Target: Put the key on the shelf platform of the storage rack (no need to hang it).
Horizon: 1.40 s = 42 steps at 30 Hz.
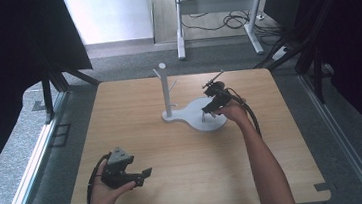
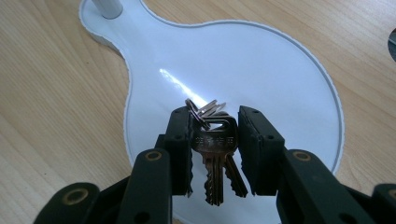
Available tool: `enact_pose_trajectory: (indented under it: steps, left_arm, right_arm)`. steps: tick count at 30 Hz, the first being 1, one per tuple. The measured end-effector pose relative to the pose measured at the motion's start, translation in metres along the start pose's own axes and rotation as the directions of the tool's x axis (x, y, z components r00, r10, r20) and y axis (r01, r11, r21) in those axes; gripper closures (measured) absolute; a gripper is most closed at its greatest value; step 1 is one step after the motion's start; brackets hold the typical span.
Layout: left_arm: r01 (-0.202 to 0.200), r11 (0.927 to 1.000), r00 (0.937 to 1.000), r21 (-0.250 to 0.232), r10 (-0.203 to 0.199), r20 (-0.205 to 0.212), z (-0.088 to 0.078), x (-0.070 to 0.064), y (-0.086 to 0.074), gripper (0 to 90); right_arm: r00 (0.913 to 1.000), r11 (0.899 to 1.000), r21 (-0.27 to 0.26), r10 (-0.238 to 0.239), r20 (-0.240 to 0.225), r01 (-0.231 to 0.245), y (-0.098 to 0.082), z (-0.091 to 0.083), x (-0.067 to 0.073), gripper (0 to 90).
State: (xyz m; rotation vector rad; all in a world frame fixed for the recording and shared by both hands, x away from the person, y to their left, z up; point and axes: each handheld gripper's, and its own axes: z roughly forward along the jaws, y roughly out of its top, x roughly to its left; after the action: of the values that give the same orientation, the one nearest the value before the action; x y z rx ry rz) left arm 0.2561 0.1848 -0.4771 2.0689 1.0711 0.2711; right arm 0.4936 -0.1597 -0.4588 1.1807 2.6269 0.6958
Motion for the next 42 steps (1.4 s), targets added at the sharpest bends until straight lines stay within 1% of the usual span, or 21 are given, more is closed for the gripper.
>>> enact_pose_trajectory:
  steps: [4, 5, 7, 10, 14, 20, 23, 25, 28, 29, 30, 31, 32, 33, 34, 36, 38, 39, 42]
  left_arm:
    - [0.0, 1.0, 1.0, 0.001, 0.0, 0.0, 0.0, 0.0, 0.0, 18.9]
    - [0.0, 1.0, 1.0, 0.002, 0.0, 0.0, 0.0, 0.0, 0.0, 18.9]
    - [0.0, 1.0, 1.0, 0.003, 0.0, 0.001, 0.0, 0.0, 0.0, 18.9]
    - [0.001, 1.0, 1.0, 0.004, -0.001, -0.002, 0.0, 0.0, 0.0, 18.9]
    - [0.002, 1.0, 1.0, 0.004, -0.002, -0.001, 0.001, 0.0, -0.001, 18.9]
    - [-0.007, 0.9998, 1.0, 0.02, 0.007, 0.005, 0.003, -0.001, -0.001, 18.7]
    - [-0.009, 0.9997, 0.9999, 0.024, 0.009, 0.006, 0.003, -0.001, -0.001, 18.7]
    - [-0.008, 0.9997, 0.9999, 0.021, 0.008, 0.007, 0.003, -0.001, -0.001, 18.7]
    - [-0.006, 0.9998, 1.0, 0.022, 0.006, 0.004, 0.003, 0.0, -0.001, 18.7]
    - [-0.005, 0.9998, 1.0, 0.022, 0.005, 0.005, 0.003, 0.0, -0.001, 18.7]
    - [-0.005, 0.9997, 1.0, 0.023, 0.005, 0.005, 0.003, 0.0, -0.001, 18.7]
    - [-0.005, 0.9997, 1.0, 0.023, 0.005, 0.005, 0.003, 0.0, -0.001, 18.7]
    - [-0.006, 0.9997, 1.0, 0.023, 0.006, 0.005, 0.003, 0.0, -0.001, 18.7]
    - [-0.006, 0.9997, 1.0, 0.022, 0.006, 0.005, 0.003, 0.0, -0.001, 18.7]
    - [-0.006, 0.9998, 1.0, 0.021, 0.006, 0.005, 0.003, 0.0, -0.001, 18.7]
    - [-0.005, 0.9998, 1.0, 0.02, 0.005, 0.004, 0.002, 0.0, -0.001, 18.7]
    - [-0.005, 0.9998, 1.0, 0.019, 0.005, 0.005, 0.002, 0.0, -0.001, 18.8]
    - [-0.005, 0.9998, 1.0, 0.017, 0.005, 0.004, 0.002, 0.0, -0.001, 18.8]
    - [-0.003, 0.9998, 1.0, 0.018, 0.003, 0.004, 0.003, 0.001, -0.001, 18.7]
  right_arm:
    - [0.9999, 1.0, -0.006, 0.013, 0.009, -0.013, -0.003, 0.004, -0.001, 66.5]
    - [0.9997, 1.0, 0.0, 0.024, 0.006, -0.024, -0.005, 0.009, -0.003, 66.5]
    - [0.9995, 1.0, 0.006, 0.028, 0.011, -0.028, -0.006, 0.011, -0.004, 66.5]
    - [0.9986, 0.999, 0.014, 0.051, 0.008, -0.052, -0.012, 0.019, -0.008, 66.4]
    - [0.998, 0.998, 0.008, 0.063, 0.005, -0.063, -0.013, 0.021, -0.009, 66.4]
    - [0.9985, 0.999, 0.011, 0.053, 0.016, -0.053, -0.015, 0.022, -0.009, 65.8]
    - [0.9984, 0.998, 0.038, 0.043, 0.037, -0.044, -0.017, 0.025, -0.008, 65.2]
    - [0.9983, 0.998, 0.039, 0.045, 0.037, -0.046, -0.018, 0.027, -0.009, 65.0]
    - [0.9986, 0.998, 0.04, 0.04, 0.033, -0.042, -0.018, 0.029, -0.008, 62.8]
    - [0.9985, 0.998, 0.04, 0.042, 0.035, -0.043, -0.018, 0.029, -0.007, 60.8]
    - [0.9985, 0.999, 0.044, 0.028, 0.047, -0.03, -0.017, 0.031, -0.006, 57.5]
    - [0.9985, 0.999, 0.044, 0.028, 0.047, -0.03, -0.017, 0.031, -0.006, 57.5]
    - [0.998, 0.999, 0.047, 0.02, 0.06, -0.023, -0.016, 0.031, -0.004, 54.6]
    - [0.998, 0.999, 0.047, 0.02, 0.06, -0.023, -0.016, 0.031, -0.004, 54.6]
    - [0.9978, 0.999, 0.045, 0.019, 0.063, -0.022, -0.015, 0.03, -0.003, 53.7]
    - [0.9979, 0.999, 0.019, 0.026, 0.06, -0.027, -0.015, 0.026, -0.002, 50.6]
    - [0.9985, 1.0, -0.005, 0.027, 0.048, -0.026, -0.015, 0.022, -0.001, 48.7]
    - [0.9985, 1.0, -0.005, 0.027, 0.048, -0.026, -0.015, 0.022, -0.001, 48.7]
    - [0.9993, 0.999, -0.034, 0.017, 0.033, -0.016, -0.016, 0.016, 0.0, 47.1]
